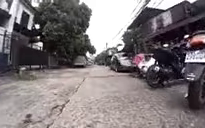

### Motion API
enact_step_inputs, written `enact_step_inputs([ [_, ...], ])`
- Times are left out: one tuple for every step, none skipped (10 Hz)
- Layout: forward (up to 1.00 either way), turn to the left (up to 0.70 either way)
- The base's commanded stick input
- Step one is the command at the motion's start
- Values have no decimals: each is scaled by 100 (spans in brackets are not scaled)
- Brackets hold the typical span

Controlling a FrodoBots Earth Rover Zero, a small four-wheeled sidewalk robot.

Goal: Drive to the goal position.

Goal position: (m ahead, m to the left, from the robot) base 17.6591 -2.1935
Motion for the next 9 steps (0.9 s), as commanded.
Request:
enact_step_inputs([
  [100, 0],
  [100, 0],
  [100, 0],
  [100, 0],
  [100, 0],
  [100, 8],
  [100, 17],
  [100, 0],
  [100, 0],
])
